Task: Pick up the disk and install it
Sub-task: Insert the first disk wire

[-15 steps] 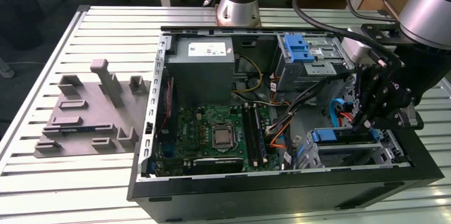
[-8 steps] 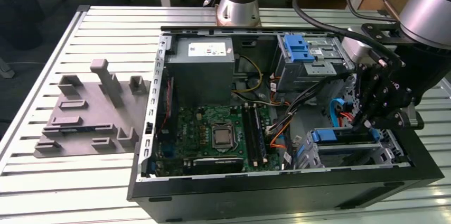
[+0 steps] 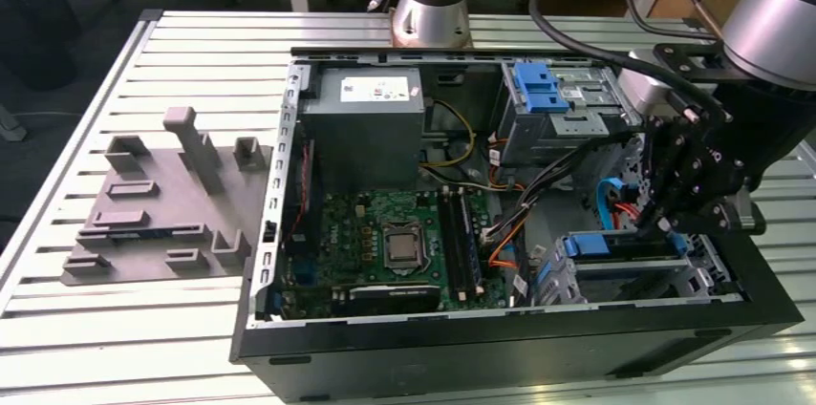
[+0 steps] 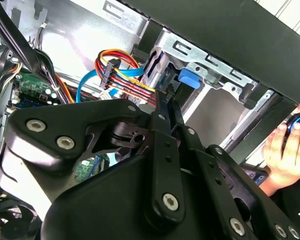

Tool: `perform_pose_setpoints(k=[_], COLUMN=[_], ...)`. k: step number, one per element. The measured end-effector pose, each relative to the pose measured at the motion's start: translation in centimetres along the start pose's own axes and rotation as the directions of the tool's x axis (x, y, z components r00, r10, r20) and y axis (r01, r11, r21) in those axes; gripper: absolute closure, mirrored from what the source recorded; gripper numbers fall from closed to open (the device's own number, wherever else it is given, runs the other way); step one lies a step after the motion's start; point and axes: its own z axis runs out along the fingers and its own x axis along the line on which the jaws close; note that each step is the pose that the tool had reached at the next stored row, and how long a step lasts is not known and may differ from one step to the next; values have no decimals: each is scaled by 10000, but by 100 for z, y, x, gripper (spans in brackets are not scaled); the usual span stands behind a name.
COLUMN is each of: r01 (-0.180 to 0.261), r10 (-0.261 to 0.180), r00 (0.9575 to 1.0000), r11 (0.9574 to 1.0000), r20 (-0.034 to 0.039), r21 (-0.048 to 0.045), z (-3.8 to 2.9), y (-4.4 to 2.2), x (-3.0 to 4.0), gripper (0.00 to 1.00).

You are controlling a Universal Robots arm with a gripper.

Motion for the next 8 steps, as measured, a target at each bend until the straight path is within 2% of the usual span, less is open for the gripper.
perform_pose_setpoints(k=[8], r01=[0], r10=[0], r00=[10000], r11=[10000], r20=[14], r21=[-6], z=[25], y=[0], x=[-2], gripper=[83])
